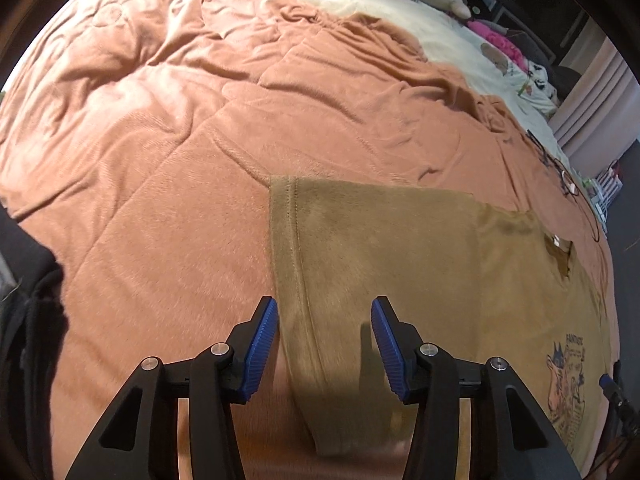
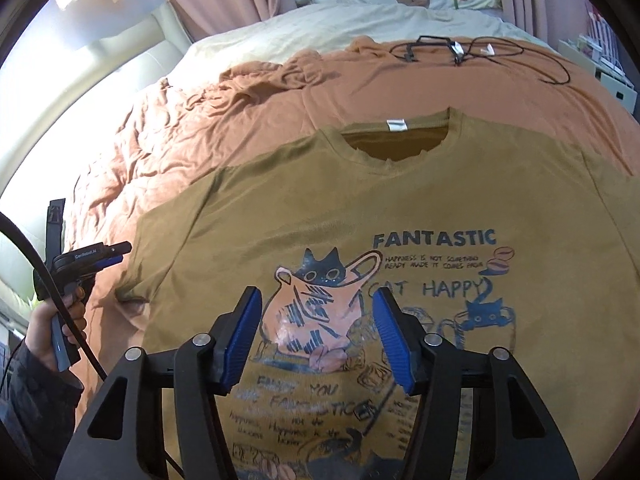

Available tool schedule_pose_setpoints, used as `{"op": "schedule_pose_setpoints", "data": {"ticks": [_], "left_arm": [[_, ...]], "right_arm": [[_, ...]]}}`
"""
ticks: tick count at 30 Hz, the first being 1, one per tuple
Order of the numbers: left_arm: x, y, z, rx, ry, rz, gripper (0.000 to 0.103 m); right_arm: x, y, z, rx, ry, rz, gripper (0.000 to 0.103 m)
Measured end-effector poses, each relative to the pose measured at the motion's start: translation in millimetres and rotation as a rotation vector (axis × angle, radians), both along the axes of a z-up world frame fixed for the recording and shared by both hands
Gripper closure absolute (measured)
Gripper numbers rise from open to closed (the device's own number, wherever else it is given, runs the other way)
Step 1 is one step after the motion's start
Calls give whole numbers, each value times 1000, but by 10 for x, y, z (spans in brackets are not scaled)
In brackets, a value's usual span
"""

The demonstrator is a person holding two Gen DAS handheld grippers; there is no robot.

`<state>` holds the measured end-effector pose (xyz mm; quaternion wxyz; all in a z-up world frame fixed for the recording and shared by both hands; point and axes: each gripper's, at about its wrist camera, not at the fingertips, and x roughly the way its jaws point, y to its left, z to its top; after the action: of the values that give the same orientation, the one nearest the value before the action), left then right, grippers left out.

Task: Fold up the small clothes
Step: 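Move the left gripper to the sleeve hem of the brown T-shirt, then close the left gripper on the brown T-shirt sleeve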

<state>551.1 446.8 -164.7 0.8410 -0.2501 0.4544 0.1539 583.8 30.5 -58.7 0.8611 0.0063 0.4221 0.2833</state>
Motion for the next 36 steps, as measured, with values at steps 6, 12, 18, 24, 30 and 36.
{"op": "schedule_pose_setpoints", "data": {"ticks": [6,12,18,24,30,36], "left_arm": [[207,75,-192,9,45,-3,57],[301,138,-208,55,71,16,57],[259,203,-217,40,77,17,57],[280,273,-256,25,65,39,67],[293,250,-188,-16,39,-11,96],[220,201,182,-22,-28,-50,97]], "right_arm": [[55,147,-135,-5,27,-5,52],[75,192,-231,-12,56,-35,52],[46,235,-295,-11,72,-30,52],[25,303,-322,39,88,-23,52],[5,544,-326,55,88,24,64],[86,779,-368,73,105,85,73]]}}
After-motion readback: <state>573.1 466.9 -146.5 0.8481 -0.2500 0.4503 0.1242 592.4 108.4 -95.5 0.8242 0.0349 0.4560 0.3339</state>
